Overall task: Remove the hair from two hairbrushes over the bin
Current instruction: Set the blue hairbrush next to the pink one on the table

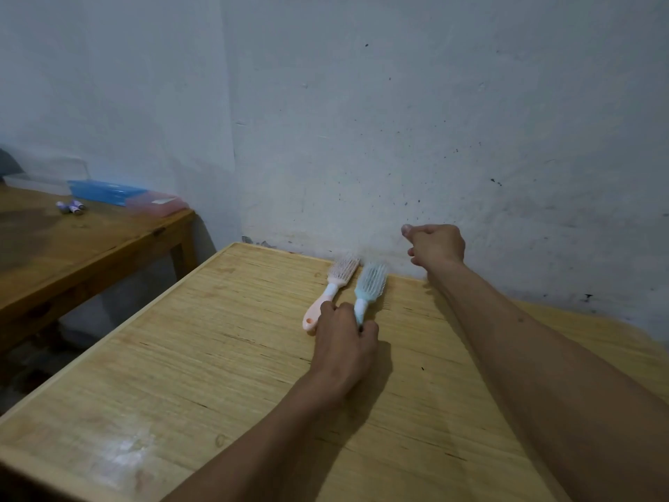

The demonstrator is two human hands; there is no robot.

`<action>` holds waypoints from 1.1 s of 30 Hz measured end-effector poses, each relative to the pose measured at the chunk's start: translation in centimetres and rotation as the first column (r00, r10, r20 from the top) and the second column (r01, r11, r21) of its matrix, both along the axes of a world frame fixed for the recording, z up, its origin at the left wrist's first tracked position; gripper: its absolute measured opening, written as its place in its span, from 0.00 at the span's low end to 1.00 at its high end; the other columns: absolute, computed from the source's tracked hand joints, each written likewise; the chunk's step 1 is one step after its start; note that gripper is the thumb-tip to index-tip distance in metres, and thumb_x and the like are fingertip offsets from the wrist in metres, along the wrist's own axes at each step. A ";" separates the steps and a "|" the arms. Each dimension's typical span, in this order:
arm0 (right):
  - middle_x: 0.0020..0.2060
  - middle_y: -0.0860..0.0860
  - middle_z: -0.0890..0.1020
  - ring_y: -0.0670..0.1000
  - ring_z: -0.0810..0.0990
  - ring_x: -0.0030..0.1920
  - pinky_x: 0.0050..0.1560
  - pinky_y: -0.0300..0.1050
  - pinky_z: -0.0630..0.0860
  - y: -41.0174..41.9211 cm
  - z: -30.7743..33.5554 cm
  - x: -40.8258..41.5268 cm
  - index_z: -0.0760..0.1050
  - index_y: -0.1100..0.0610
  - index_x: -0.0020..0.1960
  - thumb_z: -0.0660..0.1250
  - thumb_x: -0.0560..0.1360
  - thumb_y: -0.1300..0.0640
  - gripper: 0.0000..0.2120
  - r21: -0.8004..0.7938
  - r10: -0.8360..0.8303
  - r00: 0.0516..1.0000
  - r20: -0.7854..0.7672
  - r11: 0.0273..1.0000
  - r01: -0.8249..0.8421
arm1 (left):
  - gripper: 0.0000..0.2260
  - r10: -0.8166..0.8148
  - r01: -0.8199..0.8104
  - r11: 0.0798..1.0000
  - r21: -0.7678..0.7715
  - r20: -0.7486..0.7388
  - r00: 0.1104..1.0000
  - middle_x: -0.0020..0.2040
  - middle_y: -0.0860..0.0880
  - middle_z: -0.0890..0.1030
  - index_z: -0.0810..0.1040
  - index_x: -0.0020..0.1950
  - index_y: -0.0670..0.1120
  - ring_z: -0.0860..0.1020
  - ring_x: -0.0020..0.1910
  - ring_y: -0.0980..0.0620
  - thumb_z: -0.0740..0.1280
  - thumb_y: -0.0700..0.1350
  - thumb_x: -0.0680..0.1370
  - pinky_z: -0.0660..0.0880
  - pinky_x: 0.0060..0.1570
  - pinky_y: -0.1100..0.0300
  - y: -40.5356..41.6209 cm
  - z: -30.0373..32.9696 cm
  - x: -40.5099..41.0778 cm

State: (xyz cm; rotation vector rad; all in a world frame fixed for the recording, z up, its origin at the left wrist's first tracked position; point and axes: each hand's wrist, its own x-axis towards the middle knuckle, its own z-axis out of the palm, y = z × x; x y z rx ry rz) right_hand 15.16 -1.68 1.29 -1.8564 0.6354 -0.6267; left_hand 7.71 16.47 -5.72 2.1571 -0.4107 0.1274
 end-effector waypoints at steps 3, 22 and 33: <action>0.34 0.49 0.82 0.56 0.87 0.44 0.57 0.55 0.83 0.1 0.9 0.1 0.84 0.57 0.49 0.71 0.79 0.49 0.11 -0.012 0.016 1.000 0.013 1.000 -0.015 | 0.08 0.003 -0.003 1.000 0.028 0.009 1.000 0.54 0.43 0.73 0.77 0.53 0.41 0.71 0.46 0.52 0.63 0.44 0.81 0.62 0.34 0.66 -0.6 0.2 0.3; 0.56 0.54 0.82 0.48 0.83 0.38 0.36 0.41 0.80 1.5 2.8 -0.9 0.80 0.61 0.59 0.69 0.81 0.50 0.15 0.099 0.177 0.982 0.061 0.978 -0.182 | 0.19 -0.037 -0.033 0.919 0.394 0.168 0.985 0.65 0.40 0.72 0.72 0.68 0.42 0.72 0.62 0.44 0.62 0.51 0.82 0.70 0.60 0.52 -3.4 -0.5 1.9; 0.45 0.48 0.79 0.47 0.81 0.36 0.34 0.39 0.79 8.4 10.8 -2.9 0.78 0.54 0.45 0.69 0.81 0.50 0.09 0.125 0.321 0.907 0.273 0.923 -0.364 | 0.24 -0.212 0.126 0.852 0.509 0.115 0.971 0.68 0.37 0.72 0.66 0.74 0.40 0.72 0.64 0.40 0.61 0.53 0.83 0.71 0.63 0.48 -1.4 0.6 1.3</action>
